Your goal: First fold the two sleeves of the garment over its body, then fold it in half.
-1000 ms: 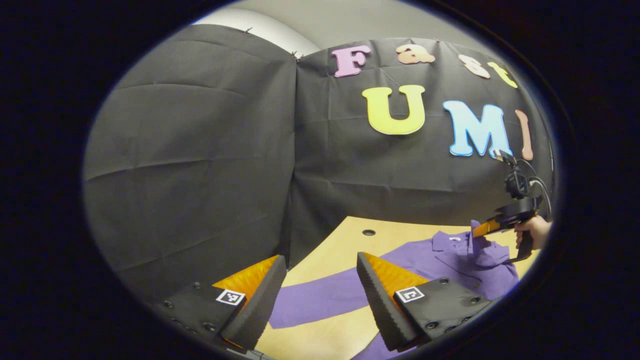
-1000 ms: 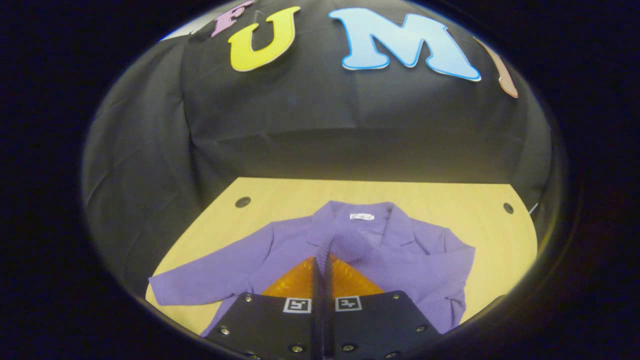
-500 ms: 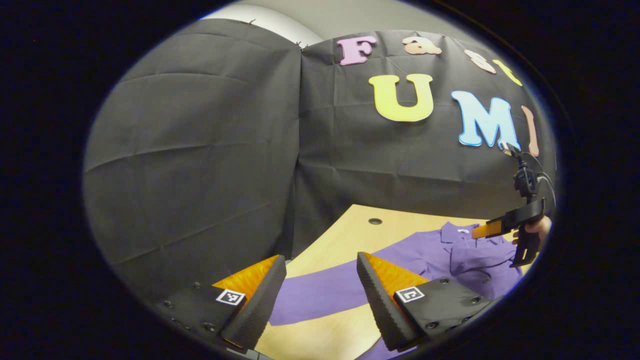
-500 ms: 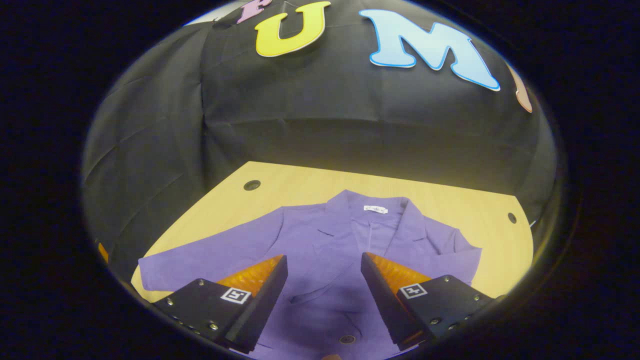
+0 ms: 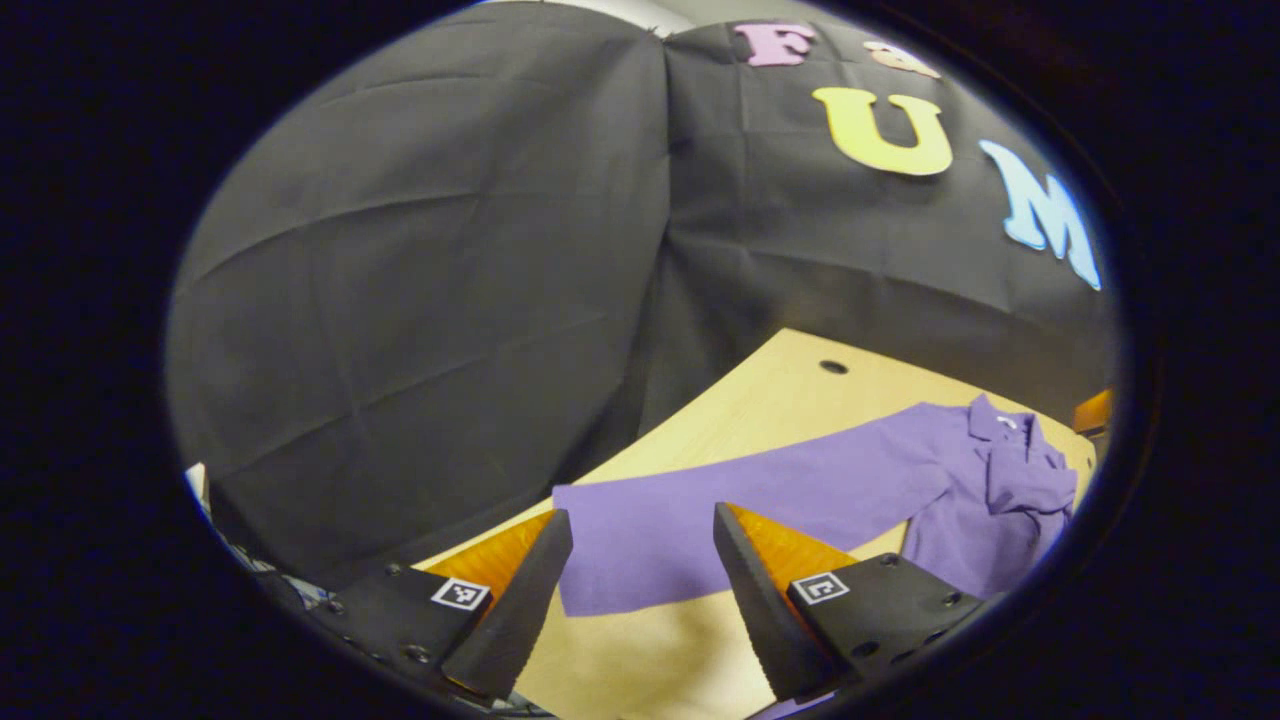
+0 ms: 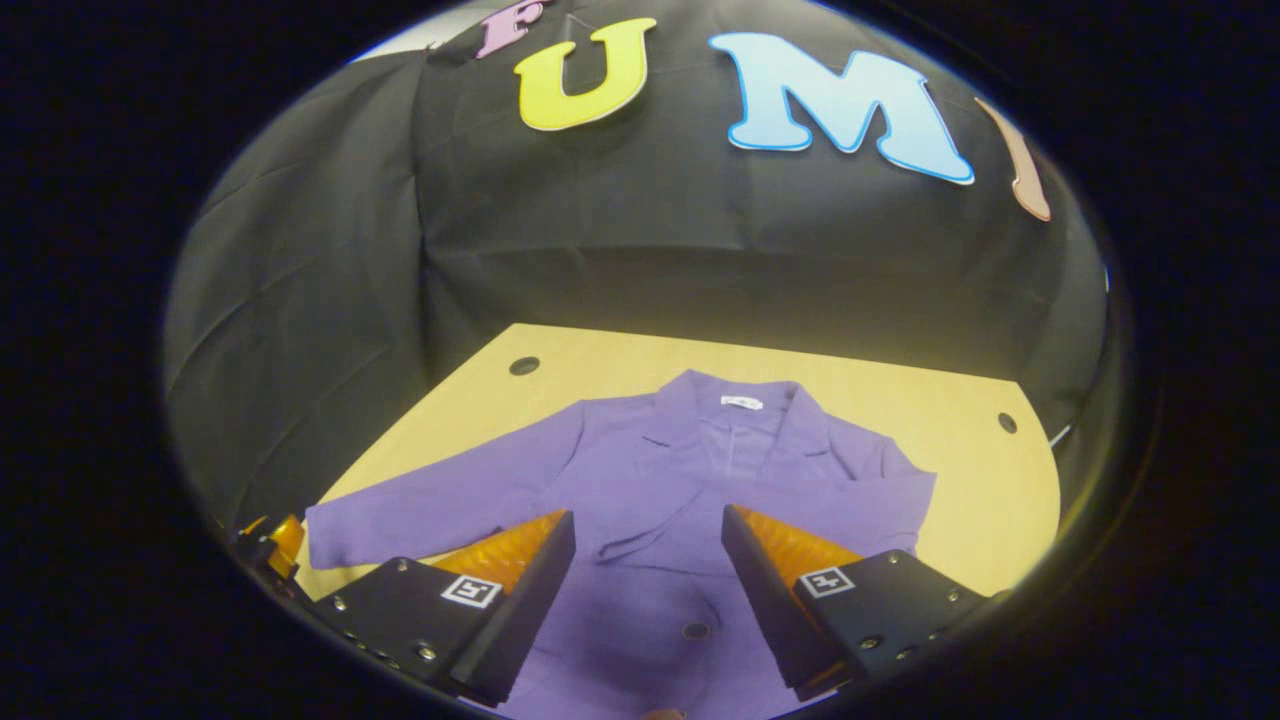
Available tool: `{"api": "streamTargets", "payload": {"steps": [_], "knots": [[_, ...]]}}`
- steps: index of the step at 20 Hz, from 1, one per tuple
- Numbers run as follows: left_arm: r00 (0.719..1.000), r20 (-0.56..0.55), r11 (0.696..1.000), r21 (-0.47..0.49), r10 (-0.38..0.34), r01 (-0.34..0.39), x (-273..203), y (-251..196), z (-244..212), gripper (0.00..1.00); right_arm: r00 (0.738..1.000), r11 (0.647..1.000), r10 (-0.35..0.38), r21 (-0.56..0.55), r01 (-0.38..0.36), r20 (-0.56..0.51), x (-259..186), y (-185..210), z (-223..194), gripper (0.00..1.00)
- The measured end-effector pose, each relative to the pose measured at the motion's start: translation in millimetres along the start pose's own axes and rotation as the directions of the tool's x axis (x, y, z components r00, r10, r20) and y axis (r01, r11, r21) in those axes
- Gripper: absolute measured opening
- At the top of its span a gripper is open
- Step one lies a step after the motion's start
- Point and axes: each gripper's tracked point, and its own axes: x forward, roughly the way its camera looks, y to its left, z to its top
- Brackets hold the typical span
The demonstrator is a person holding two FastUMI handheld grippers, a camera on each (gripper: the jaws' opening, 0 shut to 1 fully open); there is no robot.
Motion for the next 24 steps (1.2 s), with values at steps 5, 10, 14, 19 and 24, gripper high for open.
{"api": "streamTargets", "payload": {"steps": [5,10,14,19,24], "knots": [[0.99,-0.137,0.999,-0.023,0.035,-0.039,30,15,-36,0.95,1.0,1.0,-0.008,0.015,0.008,0.001,-33,5,-18,0.92],[0.982,-0.184,0.998,-0.037,0.047,-0.055,38,17,-51,0.95,1.0,0.998,-0.015,0.056,0.016,-0.017,-46,12,-33,0.92],[0.978,-0.193,0.997,-0.011,0.075,-0.078,41,11,-54,0.95,1.0,0.998,-0.001,0.068,0.002,-0.026,-55,16,-38,0.92],[0.985,-0.172,1.0,-0.005,0.021,-0.022,47,-12,-49,0.54,1.0,0.994,-0.013,0.11,0.016,-0.026,-63,-1,-44,0.92],[0.981,-0.195,1.0,0.024,0.008,-0.004,47,-18,-50,0.19,0.998,0.981,-0.051,0.188,0.058,-0.044,-71,-36,-58,0.92]]}}
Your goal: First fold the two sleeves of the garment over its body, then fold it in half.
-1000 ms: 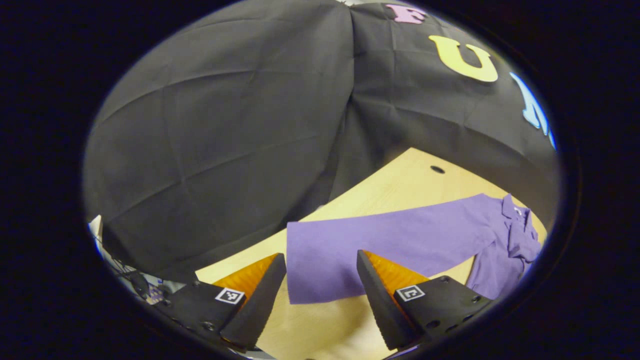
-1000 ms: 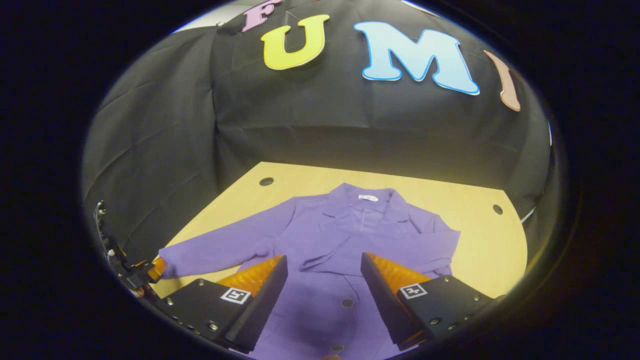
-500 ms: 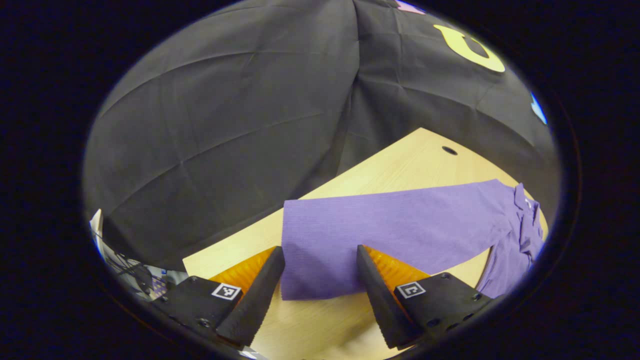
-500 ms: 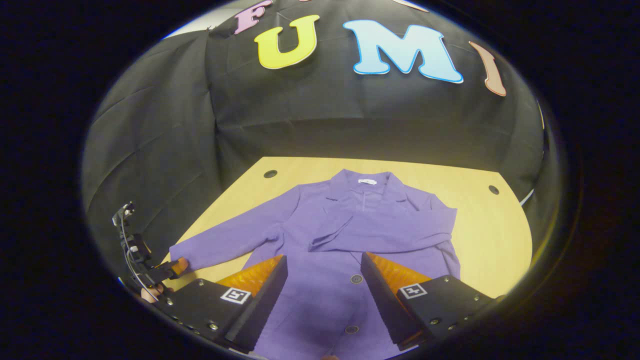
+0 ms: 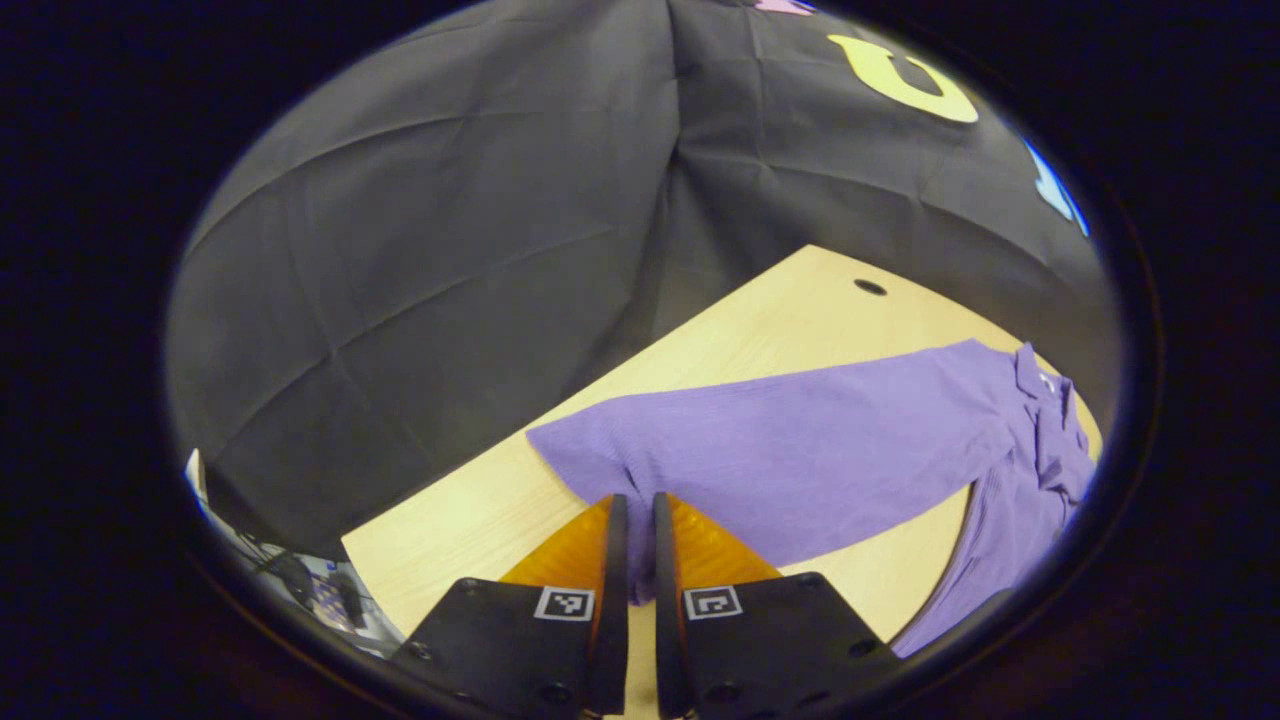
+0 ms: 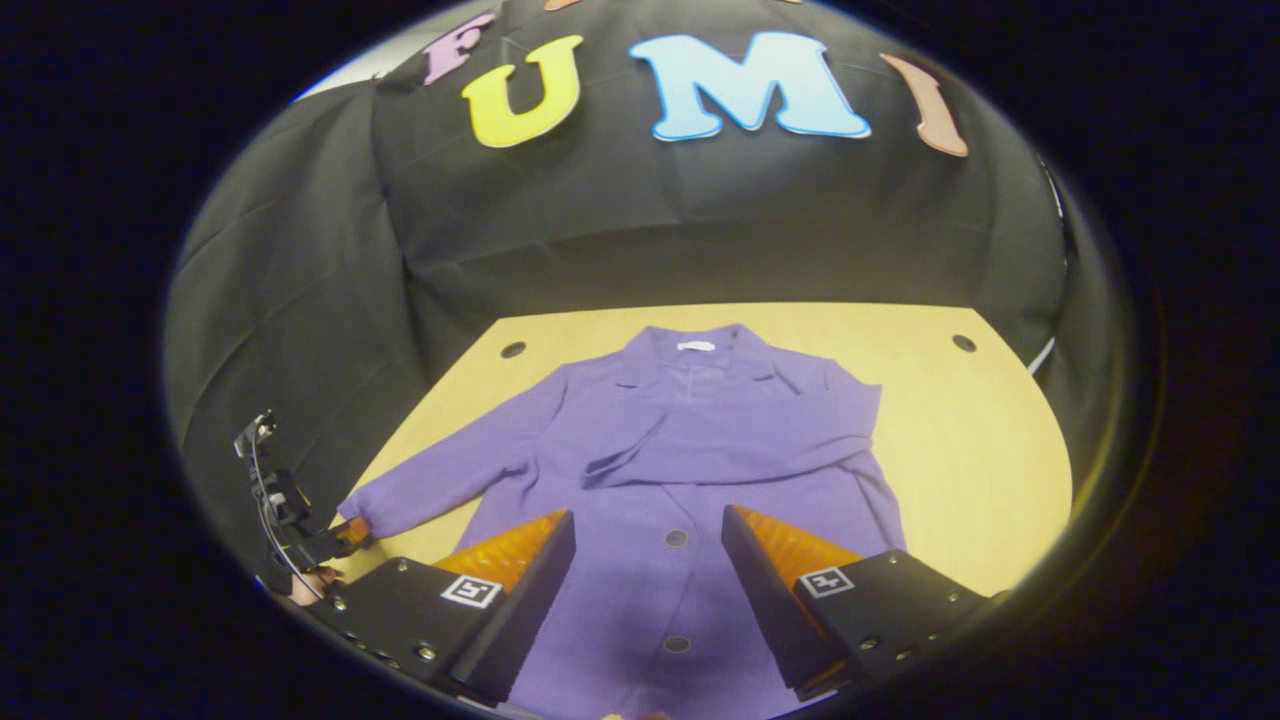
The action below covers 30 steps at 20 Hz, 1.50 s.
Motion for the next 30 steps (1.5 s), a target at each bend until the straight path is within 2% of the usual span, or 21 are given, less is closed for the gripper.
{"api": "streamTargets", "payload": {"steps": [1,5,7,10,14,17,22,26,30], "knots": [[1.0,-0.017,1.0,0.003,-0.019,0.019,-2,-4,2,0.07,1.0,1.0,-0.01,0.009,0.01,0.002,-1,-9,1,0.92],[0.995,-0.012,0.995,-0.025,-0.095,0.094,-17,-23,18,0.07,0.998,0.998,-0.055,0.021,0.054,0.023,-11,-44,5,0.92],[0.991,0.009,0.99,-0.036,-0.133,0.134,-27,-46,32,0.07,0.997,0.997,-0.074,0.032,0.073,0.036,-19,-62,5,0.92],[0.975,0.05,0.975,-0.046,-0.215,0.217,-50,-98,54,0.07,0.994,0.994,-0.099,0.047,0.097,0.039,-27,-88,-3,0.92],[0.944,0.083,0.947,-0.01,-0.319,0.321,-79,-170,72,0.07,0.992,0.989,-0.125,0.08,0.122,0.034,-40,-122,-14,0.92],[0.914,0.083,0.918,0.041,-0.396,0.394,-102,-232,74,0.07,0.988,0.984,-0.15,0.103,0.144,0.046,-52,-148,-20,0.92],[0.857,0.048,0.853,0.141,-0.514,0.503,-133,-344,55,0.07,0.983,0.975,-0.172,0.15,0.162,0.057,-64,-187,-29,0.92],[0.816,0.013,0.803,0.188,-0.578,0.565,-156,-414,34,0.07,0.98,0.969,-0.19,0.172,0.177,0.061,-73,-217,-33,0.92],[0.791,-0.017,0.769,0.224,-0.611,0.598,-173,-467,15,0.07,0.977,0.967,-0.205,0.168,0.192,0.061,-76,-240,-35,0.92]]}}
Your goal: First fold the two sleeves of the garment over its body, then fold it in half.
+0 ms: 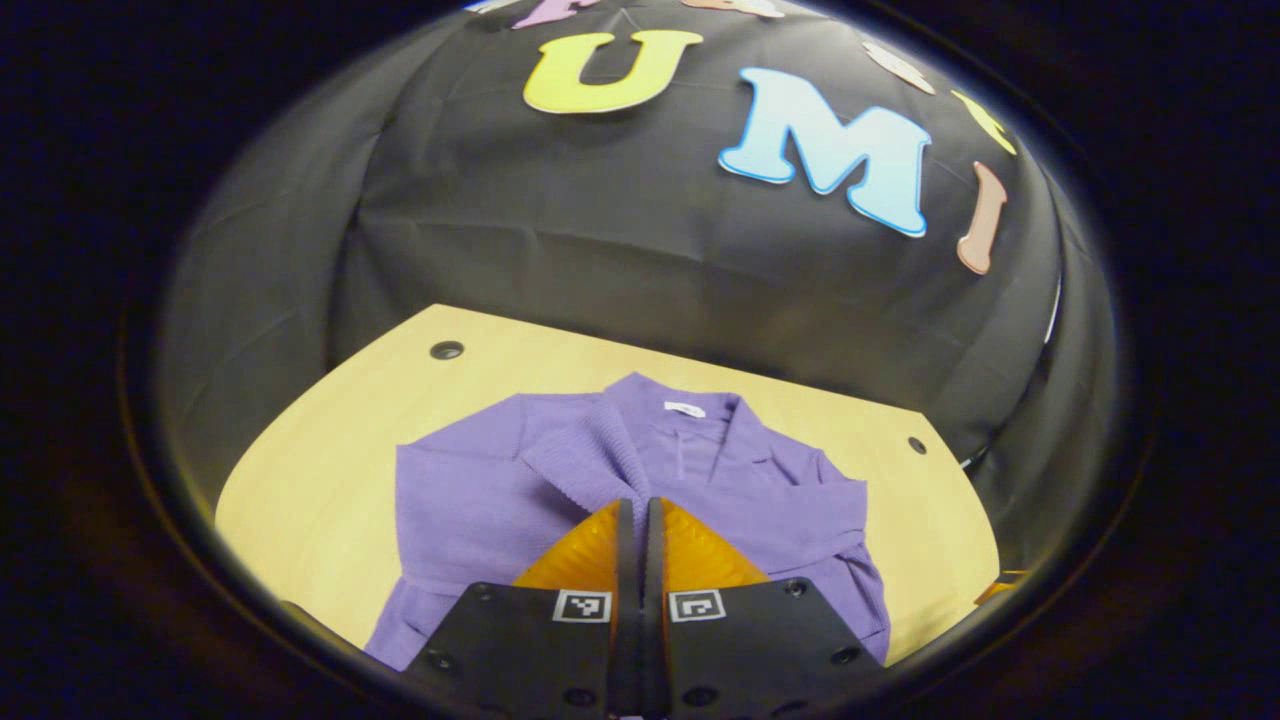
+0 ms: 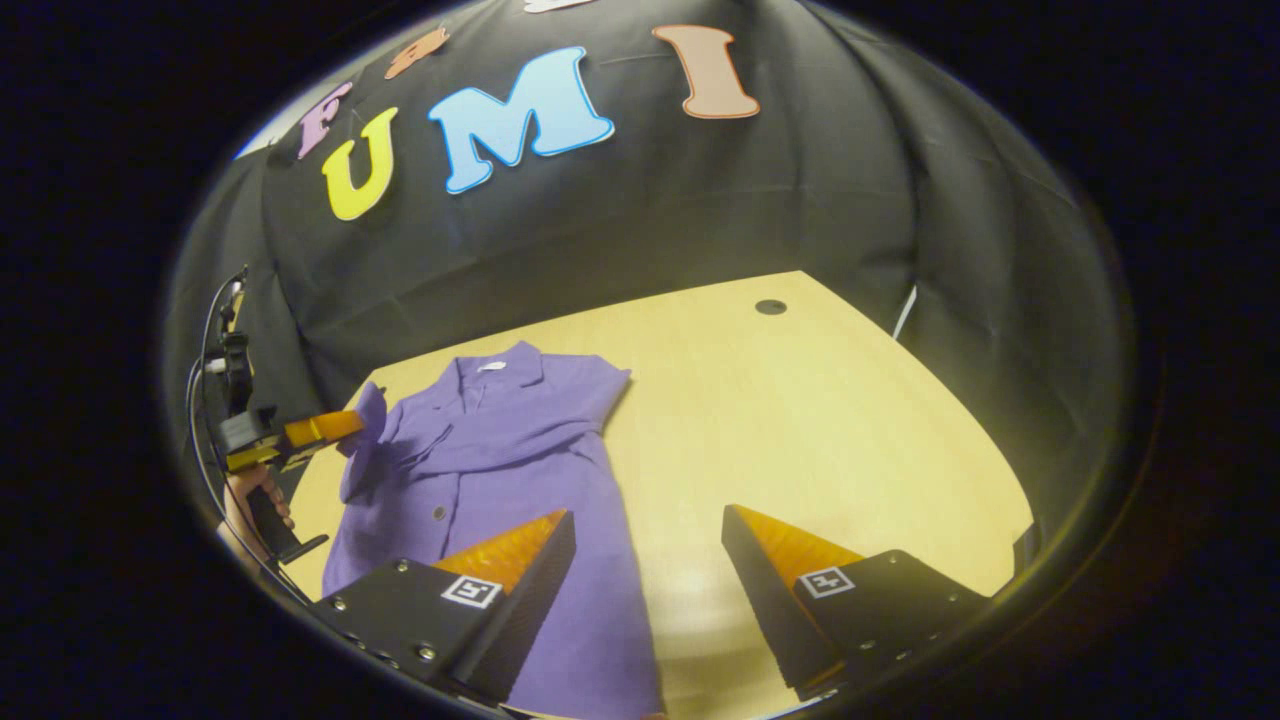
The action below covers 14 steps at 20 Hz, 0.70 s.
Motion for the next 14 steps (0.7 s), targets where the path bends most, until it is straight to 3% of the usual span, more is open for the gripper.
{"api": "streamTargets", "payload": {"steps": [9,14], "knots": [[0.991,-0.083,0.986,0.121,-0.105,0.114,37,-108,-28,0.07,0.998,0.998,0.038,-0.057,-0.04,-0.042,7,-10,-12,0.92],[0.981,-0.124,0.965,0.195,-0.152,0.174,47,-137,-39,0.07,0.999,0.996,0.023,-0.085,-0.026,-0.038,6,-12,-11,0.92]]}}
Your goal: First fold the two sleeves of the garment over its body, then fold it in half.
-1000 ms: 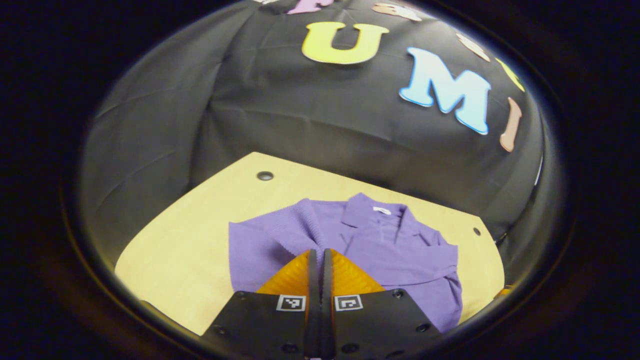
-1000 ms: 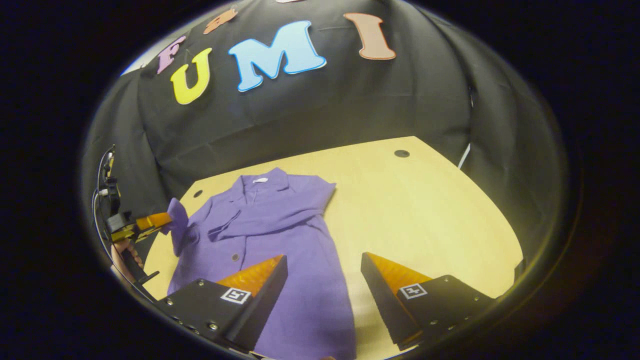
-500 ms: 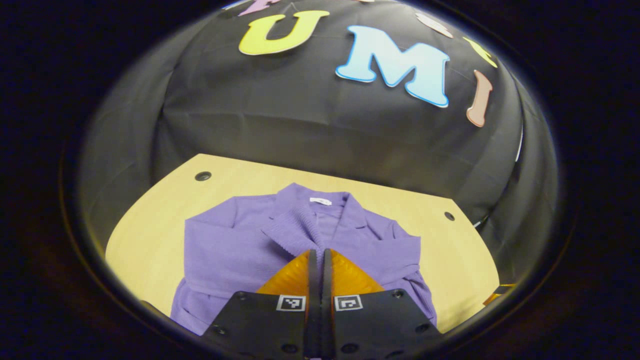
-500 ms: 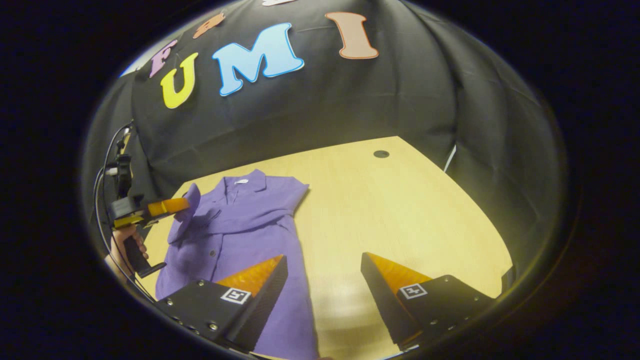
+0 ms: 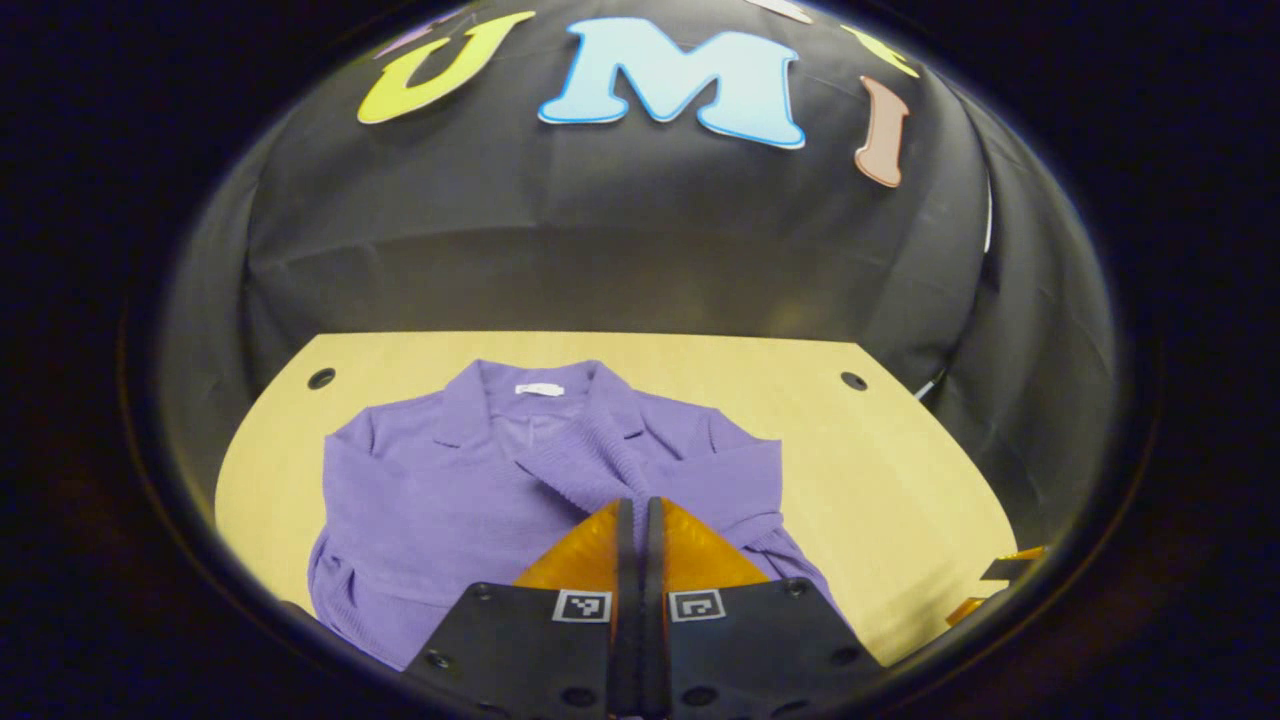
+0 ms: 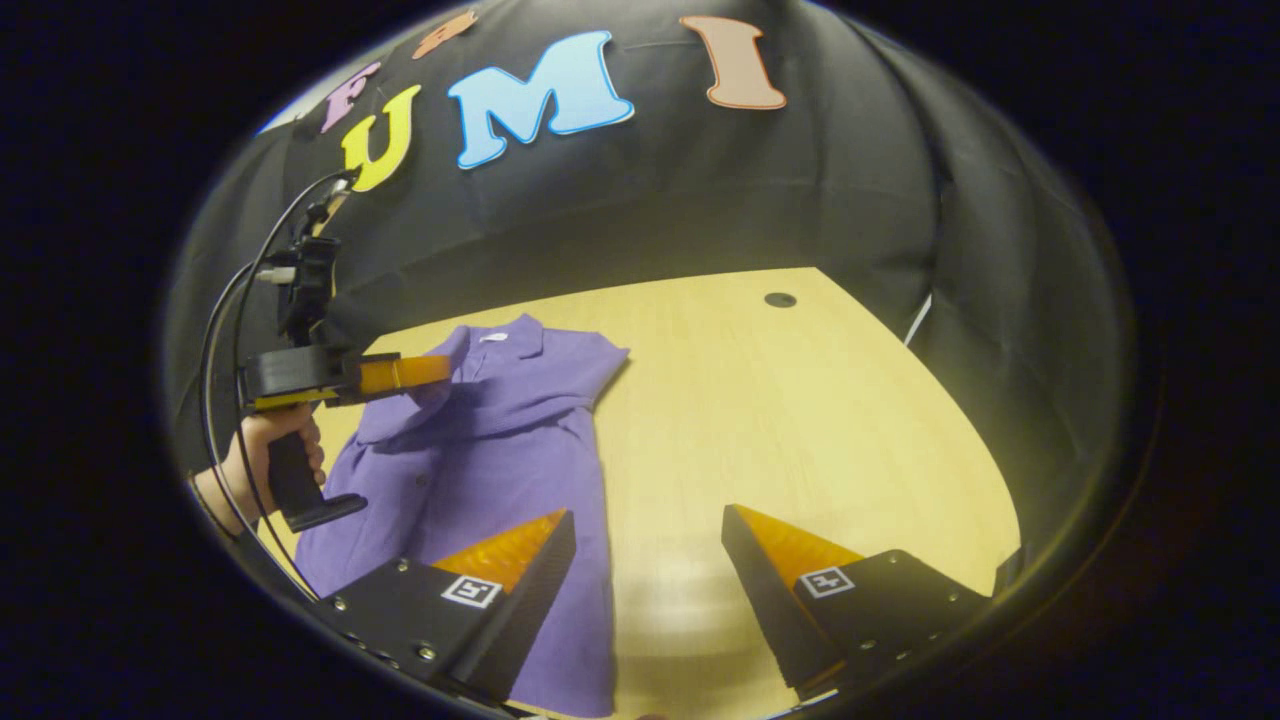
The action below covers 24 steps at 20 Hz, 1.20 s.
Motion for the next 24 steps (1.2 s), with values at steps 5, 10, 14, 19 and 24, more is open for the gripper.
{"api": "streamTargets", "payload": {"steps": [5,10,14,19,24], "knots": [[0.999,-0.021,0.999,0.033,-0.034,0.035,7,-13,-3,0.07,1.0,1.0,-0.012,0.016,0.012,-0.006,-4,9,-2,0.92],[0.995,-0.003,0.995,-0.013,-0.102,0.102,1,-26,1,0.12,1.0,1.0,-0.023,0.013,0.023,0.003,-14,21,-3,0.92],[0.992,0.046,0.993,-0.02,-0.117,0.118,-16,-30,13,0.68,0.999,0.999,-0.033,-0.008,0.033,0.001,-20,28,-8,0.92],[0.993,0.068,0.994,-0.053,-0.096,0.1,-52,-6,10,0.98,0.999,0.999,-0.038,-0.026,0.038,0.004,-27,41,-21,0.92],[0.998,0.045,0.998,-0.035,-0.051,0.052,-103,44,-25,0.98,0.997,0.998,-0.068,-0.019,0.067,-0.048,-31,49,-61,0.92]]}}
